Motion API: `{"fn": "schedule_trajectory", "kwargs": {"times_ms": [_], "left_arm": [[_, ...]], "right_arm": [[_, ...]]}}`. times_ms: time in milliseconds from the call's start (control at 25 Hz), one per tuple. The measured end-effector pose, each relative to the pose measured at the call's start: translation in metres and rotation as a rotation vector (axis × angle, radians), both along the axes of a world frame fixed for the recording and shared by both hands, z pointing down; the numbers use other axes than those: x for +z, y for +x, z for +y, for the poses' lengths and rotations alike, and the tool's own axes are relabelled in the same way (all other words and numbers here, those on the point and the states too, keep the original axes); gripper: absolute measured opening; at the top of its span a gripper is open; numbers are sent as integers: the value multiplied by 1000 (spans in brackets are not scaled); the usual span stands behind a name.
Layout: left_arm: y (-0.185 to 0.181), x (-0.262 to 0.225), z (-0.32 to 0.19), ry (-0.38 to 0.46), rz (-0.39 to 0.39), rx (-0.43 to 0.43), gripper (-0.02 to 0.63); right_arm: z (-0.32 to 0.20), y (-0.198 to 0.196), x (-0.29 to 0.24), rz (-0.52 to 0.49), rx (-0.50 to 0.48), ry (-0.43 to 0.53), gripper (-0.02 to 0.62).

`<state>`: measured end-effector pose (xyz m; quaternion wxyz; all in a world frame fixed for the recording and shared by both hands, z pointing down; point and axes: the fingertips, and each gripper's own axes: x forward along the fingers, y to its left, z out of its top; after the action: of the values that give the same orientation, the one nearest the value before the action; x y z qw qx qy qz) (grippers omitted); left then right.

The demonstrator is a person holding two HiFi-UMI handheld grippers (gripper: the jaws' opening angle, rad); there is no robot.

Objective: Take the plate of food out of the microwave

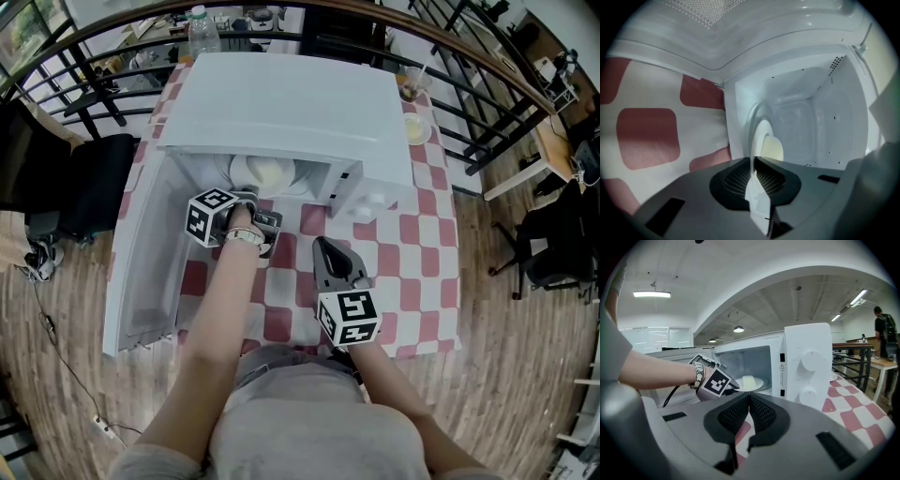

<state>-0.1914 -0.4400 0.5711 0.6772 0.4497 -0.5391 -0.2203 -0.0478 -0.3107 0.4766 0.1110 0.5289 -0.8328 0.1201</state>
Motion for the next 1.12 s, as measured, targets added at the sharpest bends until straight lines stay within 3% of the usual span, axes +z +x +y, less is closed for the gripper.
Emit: {"fn": "schedule_trajectory", "kwargs": {"times_ms": [200,480,1120], "left_arm": [[-2,-4,2,15,-8,3,34],[-3,-24,-4,126,3,4,15],[-4,-43,20,266,20,25,15]], "right_arm": [[2,0,-1,0,-1,5,26],[3,-2,-5,3,-4,18,26],[14,-7,-18,2,-32,78,25]]}}
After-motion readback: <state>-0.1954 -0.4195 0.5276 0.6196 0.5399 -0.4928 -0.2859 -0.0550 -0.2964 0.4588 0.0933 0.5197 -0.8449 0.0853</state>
